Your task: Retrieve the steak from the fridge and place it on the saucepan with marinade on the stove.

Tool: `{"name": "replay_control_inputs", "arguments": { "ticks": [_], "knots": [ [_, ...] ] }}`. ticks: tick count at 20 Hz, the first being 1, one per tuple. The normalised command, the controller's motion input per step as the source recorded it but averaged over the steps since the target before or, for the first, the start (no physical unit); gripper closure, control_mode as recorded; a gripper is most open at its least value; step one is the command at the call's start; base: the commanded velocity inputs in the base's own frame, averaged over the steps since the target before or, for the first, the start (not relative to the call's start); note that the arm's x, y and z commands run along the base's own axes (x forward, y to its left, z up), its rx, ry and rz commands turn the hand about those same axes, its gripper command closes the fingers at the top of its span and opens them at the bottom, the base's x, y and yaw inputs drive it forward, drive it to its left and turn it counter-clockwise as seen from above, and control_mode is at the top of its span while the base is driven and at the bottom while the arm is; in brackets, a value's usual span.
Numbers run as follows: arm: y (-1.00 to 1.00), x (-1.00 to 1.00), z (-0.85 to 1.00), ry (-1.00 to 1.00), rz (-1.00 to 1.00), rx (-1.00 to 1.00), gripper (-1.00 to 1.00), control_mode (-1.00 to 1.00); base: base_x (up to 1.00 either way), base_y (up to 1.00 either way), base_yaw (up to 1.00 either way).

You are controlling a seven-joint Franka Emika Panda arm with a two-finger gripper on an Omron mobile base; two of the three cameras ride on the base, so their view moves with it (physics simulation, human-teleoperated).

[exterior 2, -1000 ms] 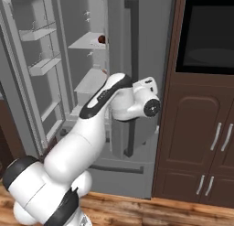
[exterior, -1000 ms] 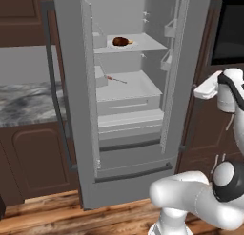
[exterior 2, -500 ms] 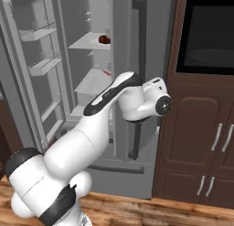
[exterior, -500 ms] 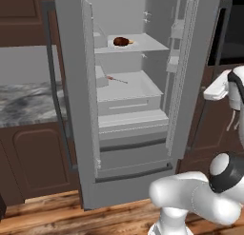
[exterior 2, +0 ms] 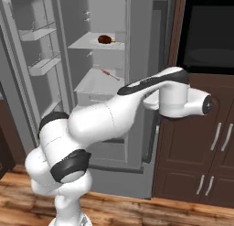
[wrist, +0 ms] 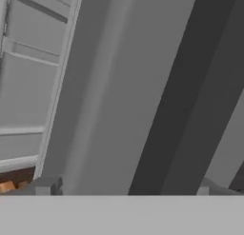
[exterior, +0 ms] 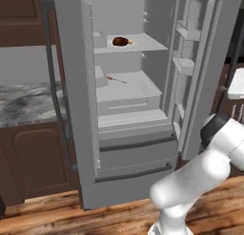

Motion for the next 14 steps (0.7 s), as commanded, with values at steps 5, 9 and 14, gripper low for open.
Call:
{"name": "replay_control_inputs", "arguments": {
  "ticks": [5,9,14],
  "knots": [
    [1.0,0.23,-0.98,-0.63,-0.08,-0.03,-1.0,-1.0,0.0,0.0,0.0],
    [0.42,0.44,-0.13,-0.1,-0.17,0.0,-1.0,-1.0,0.0,0.0,0.0],
    [0.19,1.0,-0.14,0.04,-0.22,0.0,-1.0,-1.0,0.0,0.0,0.0]
  ]
}}
